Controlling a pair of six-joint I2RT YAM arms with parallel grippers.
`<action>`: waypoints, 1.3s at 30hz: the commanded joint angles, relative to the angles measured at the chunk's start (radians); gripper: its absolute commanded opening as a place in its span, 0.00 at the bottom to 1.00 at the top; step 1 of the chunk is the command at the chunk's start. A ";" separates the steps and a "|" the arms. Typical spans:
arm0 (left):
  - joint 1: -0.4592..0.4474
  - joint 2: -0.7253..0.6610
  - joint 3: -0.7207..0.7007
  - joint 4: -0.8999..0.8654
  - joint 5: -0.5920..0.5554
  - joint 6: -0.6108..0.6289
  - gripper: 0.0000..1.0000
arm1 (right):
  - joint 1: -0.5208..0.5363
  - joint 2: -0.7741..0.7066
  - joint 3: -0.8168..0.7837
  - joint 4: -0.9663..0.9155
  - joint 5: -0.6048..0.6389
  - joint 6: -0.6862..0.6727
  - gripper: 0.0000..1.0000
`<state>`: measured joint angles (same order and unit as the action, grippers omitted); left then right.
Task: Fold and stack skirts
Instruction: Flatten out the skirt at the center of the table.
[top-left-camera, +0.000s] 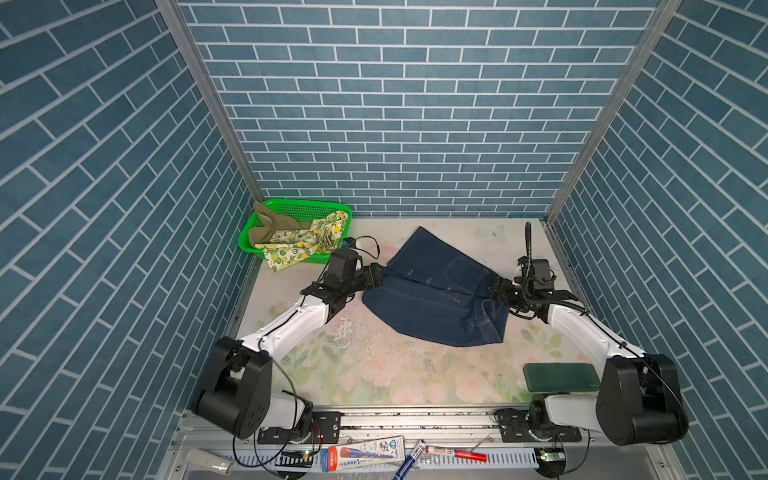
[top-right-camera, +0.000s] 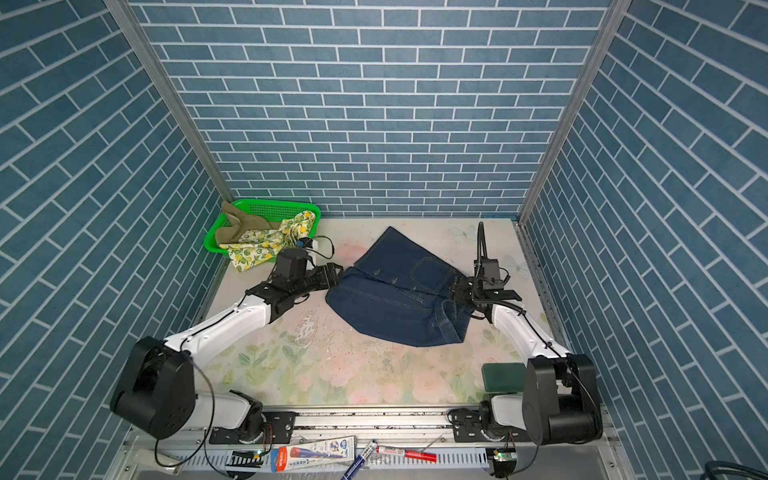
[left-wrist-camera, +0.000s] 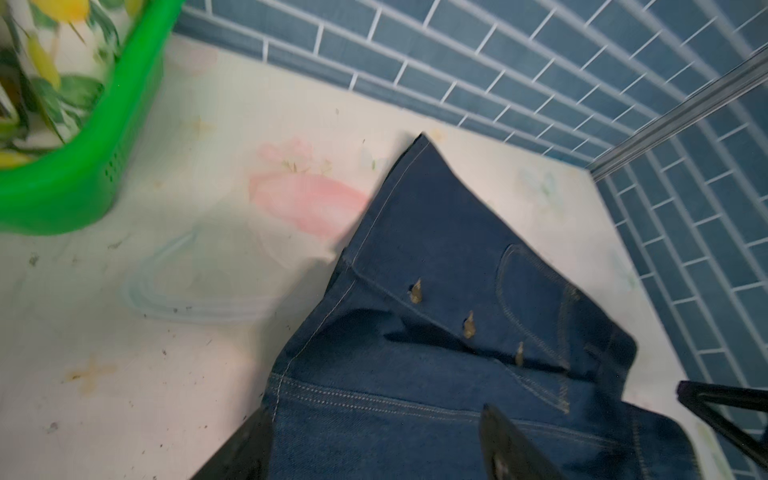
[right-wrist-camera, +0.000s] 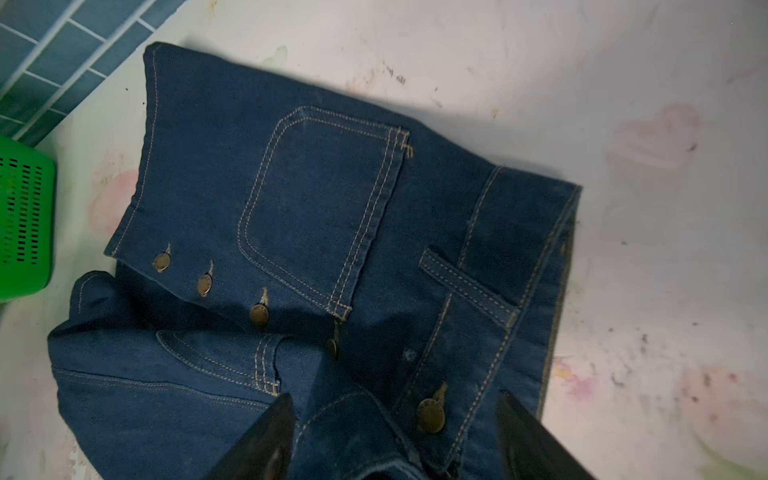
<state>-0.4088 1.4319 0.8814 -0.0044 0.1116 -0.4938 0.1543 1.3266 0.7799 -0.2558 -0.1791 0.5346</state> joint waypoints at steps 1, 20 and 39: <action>-0.012 0.065 0.039 -0.091 -0.026 0.037 0.79 | 0.019 0.020 0.032 0.062 -0.073 0.053 0.72; -0.008 0.114 0.157 -0.132 -0.048 0.032 0.80 | 0.312 -0.277 -0.124 -0.115 0.000 -0.039 0.00; -0.011 0.163 0.202 -0.178 -0.075 0.040 0.81 | 0.327 -0.076 -0.019 0.034 0.098 -0.102 0.00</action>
<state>-0.4175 1.5845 1.0519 -0.1658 0.0448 -0.4698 0.4702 1.2770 0.6983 -0.2943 -0.0673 0.5121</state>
